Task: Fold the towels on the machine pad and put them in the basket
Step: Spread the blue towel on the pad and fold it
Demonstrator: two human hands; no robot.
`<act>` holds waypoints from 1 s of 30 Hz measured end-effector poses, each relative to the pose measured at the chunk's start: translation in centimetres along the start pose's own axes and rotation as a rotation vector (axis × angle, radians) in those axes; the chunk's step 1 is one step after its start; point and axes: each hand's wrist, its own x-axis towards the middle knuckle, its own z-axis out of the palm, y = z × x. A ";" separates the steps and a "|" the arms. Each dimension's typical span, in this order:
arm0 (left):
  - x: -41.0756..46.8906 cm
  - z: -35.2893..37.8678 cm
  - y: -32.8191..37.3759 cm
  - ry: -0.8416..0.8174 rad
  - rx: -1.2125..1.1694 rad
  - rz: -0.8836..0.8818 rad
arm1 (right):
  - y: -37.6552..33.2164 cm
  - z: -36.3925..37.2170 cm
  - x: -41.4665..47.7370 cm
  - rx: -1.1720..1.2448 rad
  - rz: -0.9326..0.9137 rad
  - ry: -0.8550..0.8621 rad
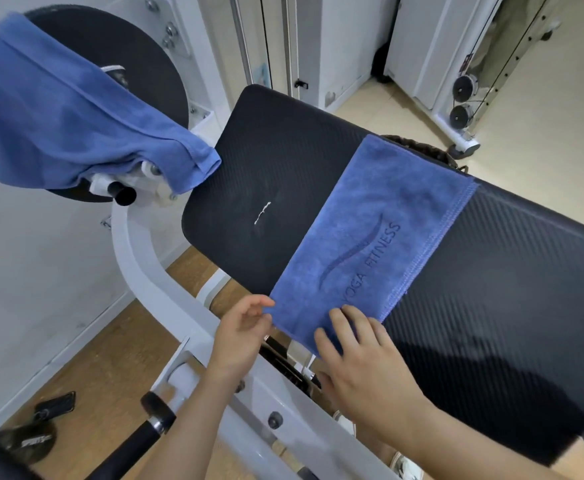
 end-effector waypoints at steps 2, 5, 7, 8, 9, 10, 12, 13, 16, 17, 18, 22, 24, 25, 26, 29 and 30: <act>0.3 -0.5 0.5 -0.023 -0.175 -0.089 | -0.8 -0.1 0.2 -0.007 0.051 -0.056; 0.0 -1.2 1.9 -0.081 -0.360 -0.153 | -1.7 -0.6 1.2 0.012 0.132 -0.137; -0.3 -1.4 2.7 -0.108 -0.444 -0.181 | -1.9 -0.9 1.9 0.031 0.193 -0.164; -0.3 -1.4 3.0 -0.112 -0.497 -0.198 | -2.0 -1.0 2.3 0.020 0.212 -0.133; -0.4 -1.4 3.2 -0.116 -0.554 -0.217 | -2.1 -1.2 2.6 0.006 0.230 -0.098; -0.4 -1.4 3.5 -0.123 -0.618 -0.238 | -2.1 -1.2 2.9 -0.002 0.240 -0.064; -0.4 -1.6 3.7 -0.159 -0.677 -0.225 | -2.1 -1.4 3.1 0.022 0.254 -0.037; -0.5 -1.7 3.6 -0.172 -0.617 -0.172 | -2.0 -1.5 3.1 0.036 0.253 -0.022; -0.4 -1.9 2.7 -0.057 -0.038 0.143 | -1.5 -1.3 2.9 0.064 0.211 0.002; -0.3 -1.8 2.5 -0.004 0.116 0.236 | -1.2 -1.5 2.9 0.085 0.200 0.017; -0.2 -1.7 2.3 0.028 0.211 0.306 | -0.9 -1.7 2.9 0.118 0.187 0.049; 0.9 -2.2 1.8 0.042 0.371 0.420 | 0.4 -3.0 3.1 0.243 0.158 0.119; 1.6 -2.7 2.0 -0.020 0.400 0.401 | 1.1 -3.5 2.9 0.273 0.119 0.063; 1.8 -3.0 2.1 -0.072 0.416 0.380 | 1.4 -3.7 2.9 0.276 0.089 0.005; 1.9 -3.2 2.2 -0.130 0.440 0.358 | 1.7 -4.1 2.7 0.294 0.069 -0.080; 1.9 -4.0 2.8 -0.286 0.496 0.295 | 2.2 -4.7 1.7 0.423 0.056 -0.206; 1.8 -4.3 3.0 -0.313 0.512 0.281 | 2.1 -4.7 1.4 0.412 0.054 -0.205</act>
